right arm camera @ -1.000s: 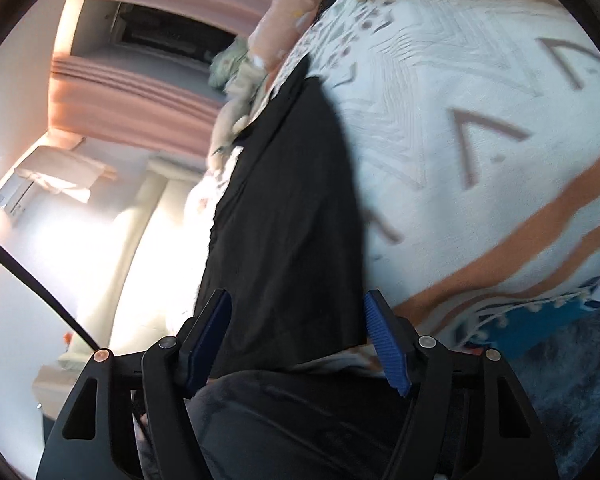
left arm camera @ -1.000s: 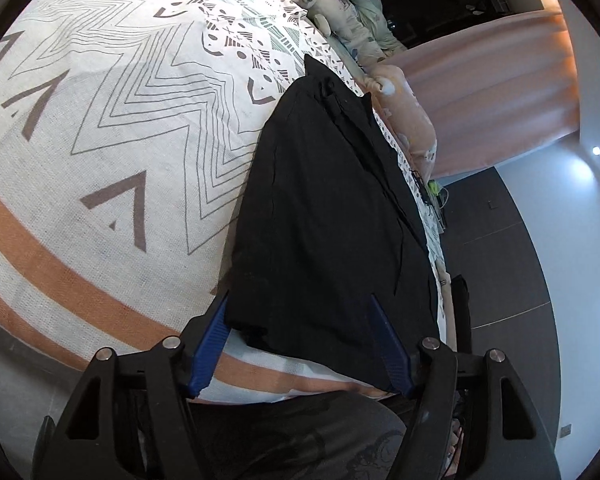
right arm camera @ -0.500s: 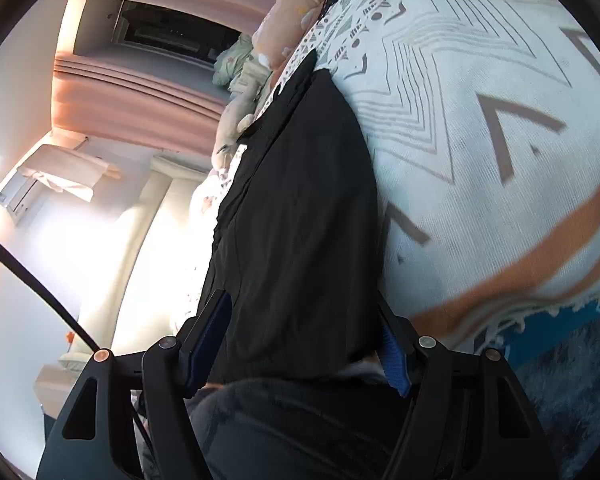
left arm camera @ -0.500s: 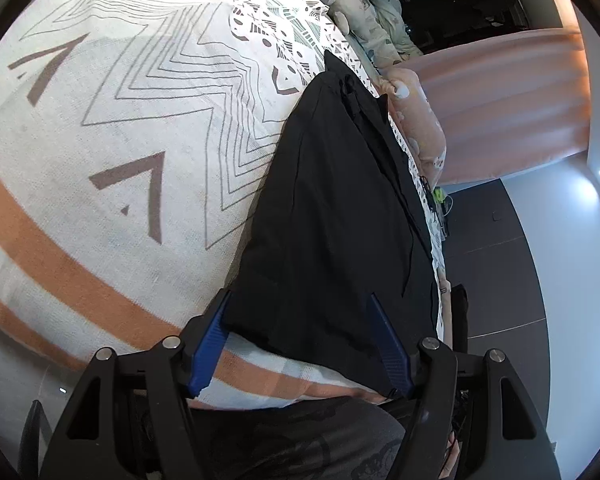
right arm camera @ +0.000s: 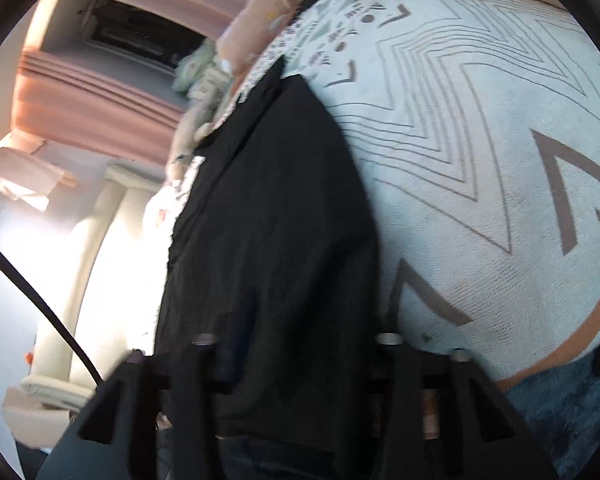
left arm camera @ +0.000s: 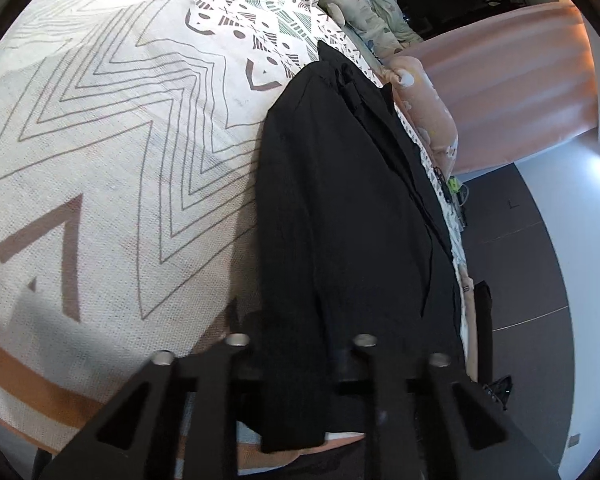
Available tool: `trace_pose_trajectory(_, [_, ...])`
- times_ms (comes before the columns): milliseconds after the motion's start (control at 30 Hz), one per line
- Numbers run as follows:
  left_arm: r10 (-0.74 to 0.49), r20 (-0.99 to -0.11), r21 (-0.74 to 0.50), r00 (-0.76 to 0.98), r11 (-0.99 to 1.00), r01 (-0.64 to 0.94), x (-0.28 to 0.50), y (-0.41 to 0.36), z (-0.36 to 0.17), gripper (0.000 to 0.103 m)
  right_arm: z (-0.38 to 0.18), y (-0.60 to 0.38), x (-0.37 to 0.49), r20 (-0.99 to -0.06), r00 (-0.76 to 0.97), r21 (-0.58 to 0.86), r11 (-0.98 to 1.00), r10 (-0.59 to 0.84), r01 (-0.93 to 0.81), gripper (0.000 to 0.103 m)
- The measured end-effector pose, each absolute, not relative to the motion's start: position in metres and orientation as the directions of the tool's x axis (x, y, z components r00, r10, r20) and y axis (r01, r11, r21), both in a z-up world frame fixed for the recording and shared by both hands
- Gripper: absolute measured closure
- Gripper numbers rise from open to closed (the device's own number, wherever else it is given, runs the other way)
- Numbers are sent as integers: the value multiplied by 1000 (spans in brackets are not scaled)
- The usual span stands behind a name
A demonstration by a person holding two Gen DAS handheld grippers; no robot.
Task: Fold large clothes
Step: 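Grasp the end of the narrowed black jacket with both tools side by side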
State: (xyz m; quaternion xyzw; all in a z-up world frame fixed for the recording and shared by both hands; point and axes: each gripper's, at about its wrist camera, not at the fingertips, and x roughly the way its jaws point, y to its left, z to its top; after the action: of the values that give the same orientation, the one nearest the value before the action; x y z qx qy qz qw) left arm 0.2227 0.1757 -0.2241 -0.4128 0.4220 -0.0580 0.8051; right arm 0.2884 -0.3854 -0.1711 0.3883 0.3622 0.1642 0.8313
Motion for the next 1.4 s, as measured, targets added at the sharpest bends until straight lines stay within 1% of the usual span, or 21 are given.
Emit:
trace_pose_trajectory(67, [-420,-632,-705,652,660,-258,219,177,-219,94,-164,-383,281,-472,692,760,650,546,6,100])
trace_pose_trajectory(167, [-385,-619,-700,685,665,-259,211,182,-205,96,-141,-378,269,-449,710,748,663,543,-34,102])
trace_pose_trajectory(200, [-395,-602,-717,694,650,-252,207,185,-200,96,-136,-376,268,-439,685,727,678,581,-109,102])
trace_pose_trajectory(267, [-392,-590,-721,705,649,-243,204,186,-189,97,-116,-372,258,-409,698,725,674,588,-144,103])
trace_pose_trajectory(467, [-385,-533,-738,753,647,-192,184,186,-148,97,-67,-367,217,-326,724,715,660,608,-232,103])
trace_pose_trajectory(733, [-375,-455,-764,808,630,-138,137,192,-100,97,-30,-386,157,-245,737,702,640,630,-314,103])
trace_pose_trajectory(933, [-359,-399,-782,844,614,-108,96,197,-77,97,-23,-394,126,-201,722,704,611,662,-363,103])
trace_pose_trajectory(1267, [-362,-301,-815,882,578,-40,41,198,-55,97,-27,-409,96,-138,722,708,578,677,-406,103])
trace_pose_trajectory(1400, [-348,-274,-805,897,593,-16,20,196,-40,97,-27,-413,89,-115,712,707,561,692,-431,103])
